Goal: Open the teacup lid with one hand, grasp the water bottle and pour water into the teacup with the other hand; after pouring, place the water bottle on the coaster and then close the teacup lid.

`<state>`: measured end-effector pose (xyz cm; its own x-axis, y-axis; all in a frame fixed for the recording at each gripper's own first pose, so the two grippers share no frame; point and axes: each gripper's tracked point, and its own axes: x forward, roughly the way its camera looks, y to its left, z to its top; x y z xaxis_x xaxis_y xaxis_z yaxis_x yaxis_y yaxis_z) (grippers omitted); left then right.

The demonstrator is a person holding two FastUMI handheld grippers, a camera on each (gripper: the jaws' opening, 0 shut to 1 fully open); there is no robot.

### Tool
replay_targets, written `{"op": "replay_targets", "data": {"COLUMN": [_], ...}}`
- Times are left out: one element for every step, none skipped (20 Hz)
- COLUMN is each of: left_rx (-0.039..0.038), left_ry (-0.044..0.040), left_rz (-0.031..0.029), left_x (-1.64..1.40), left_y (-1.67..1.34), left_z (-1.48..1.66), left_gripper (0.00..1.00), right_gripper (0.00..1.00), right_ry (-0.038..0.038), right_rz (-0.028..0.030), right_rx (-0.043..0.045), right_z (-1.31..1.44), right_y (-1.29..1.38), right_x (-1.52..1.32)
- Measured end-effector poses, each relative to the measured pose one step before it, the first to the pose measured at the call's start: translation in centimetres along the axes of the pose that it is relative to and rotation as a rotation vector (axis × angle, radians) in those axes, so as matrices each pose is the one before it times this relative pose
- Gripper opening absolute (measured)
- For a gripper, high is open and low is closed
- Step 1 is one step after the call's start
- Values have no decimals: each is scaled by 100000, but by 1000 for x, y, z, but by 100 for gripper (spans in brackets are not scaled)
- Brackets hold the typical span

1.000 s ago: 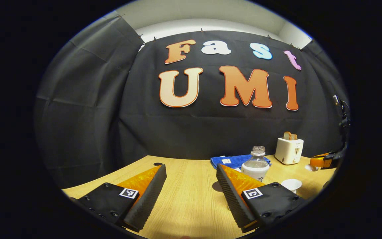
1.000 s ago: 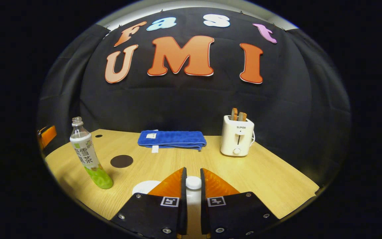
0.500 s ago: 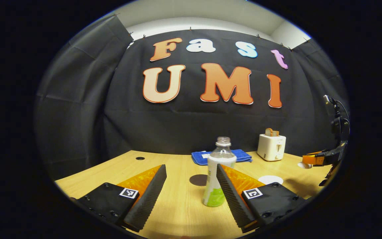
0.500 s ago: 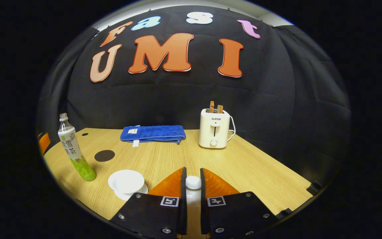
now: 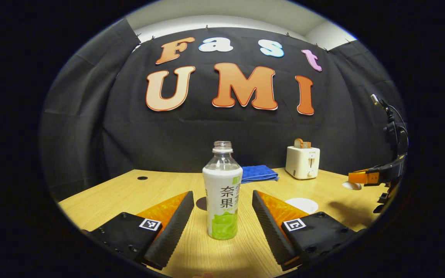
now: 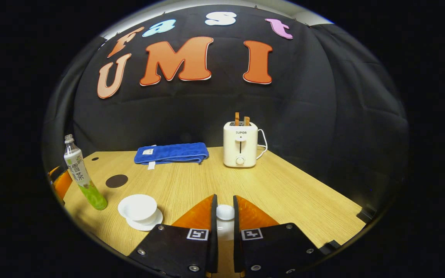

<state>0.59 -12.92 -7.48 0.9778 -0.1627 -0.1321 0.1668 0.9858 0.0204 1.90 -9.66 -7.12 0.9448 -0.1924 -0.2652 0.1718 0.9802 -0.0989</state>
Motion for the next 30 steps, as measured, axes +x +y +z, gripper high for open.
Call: {"op": "replay_targets", "data": {"left_rx": [-425, -181, 190, 671, 440, 192, 114, 342, 510, 634, 285, 32, -243, -293, -235, 14, 206, 876, 1041, 1150, 898, 1203, 1493, 2761, 3470, 3846, 4965, 5236, 5178, 4810], "left_ry": [707, 491, 199, 407, 252, 484, 369, 676, 571, 497, 259, 94, 11, -132, 44, 171, -298, 392, 148, 665, 774, 1024, 692, 826, 233, -586, -636, -1155, -759, -400], "left_rz": [462, 178, 312, 647, 843, 87, -166, -172, 20, 428, 22, -277, -261, -126, 205, 862, -462, -563, -195, -233, 500, -230, 5, 326, 258, -22, -71, -488, -660, -895], "left_x": [431, 503, 513, 552, 389, 468, 310, 399, 444, 393, 191, 146, 148, 136, 201, 206, 326, -242, 41, 227, 40, -17, 77, 7, -57, -31, 7, -97, 56, 84], "left_y": [44, 66, 57, 94, 260, 1, -55, -85, 30, 60, -36, -107, -76, -28, -30, 332, -68, -182, 40, 101, 213, 52, 117, 247, 260, 45, 142, 53, -9, 8], "left_z": [-343, -185, -205, -208, -264, -191, -210, -195, -308, -224, -89, -97, -34, -110, -22, 31, -100, 104, -10, 168, -5, -41, 102, 220, 392, 590, 624, 792, 616, 303], "left_gripper": [99, 99, 99, 99, 99, 99, 100, 99, 99, 99, 99, 99, 99, 99, 99, 91, 83, 75, 72, 67, 67, 63, 63, 63, 63, 63, 63, 63, 63, 63], "right_gripper": [16, 16, 17, 17, 17, 16, 16, 16, 16, 16, 16, 16, 16, 16, 16, 16, 16, 16, 17, 17, 17, 16, 16, 16, 16, 16, 16, 16, 16, 16], "right_ry": [644, 522, 56, 185, 113, 73, 194, 308, 173, 97, 79, 73, 57, 9, -12, 101, 46, 139, 85, 13, -103, -178, -298, -225, -218, -205, -23, -19, -136, -88], "right_rz": [-437, -455, -531, -374, -163, -158, -50, -14, -31, 15, 176, 121, -94, -120, 50, 106, 96, 170, 55, 107, 102, 163, -18, 40, -85, 18, -189, -72, -119, -6], "right_rx": [406, 193, 200, 228, 266, 168, 90, 32, 119, 180, 268, 155, -182, -126, 88, 116, 177, 87, 135, 134, 180, 174, 228, 221, 320, 258, 255, 235, 428, 386], "right_z": [-208, -226, 32, -62, 29, -61, -20, -164, 48, -67, -5, 15, 54, -24, 32, -18, 30, -58, -41, -49, 79, 73, 75, 71, 63, 46, -56, 16, 14, 6], "right_y": [-207, -261, -280, -134, -65, -96, -6, 30, -6, -25, 79, 83, -75, -15, 30, 24, 60, 104, 11, 24, 42, 2, -40, -27, -91, -53, -129, -126, -100, -75], "right_x": [62, 107, 103, 44, 63, 74, 79, 142, 56, 21, 98, -79, -10, 66, 1, -81, 4, 0, -64, -11, -65, -103, -50, -112, -111, -86, -93, -28, -87, -107]}}
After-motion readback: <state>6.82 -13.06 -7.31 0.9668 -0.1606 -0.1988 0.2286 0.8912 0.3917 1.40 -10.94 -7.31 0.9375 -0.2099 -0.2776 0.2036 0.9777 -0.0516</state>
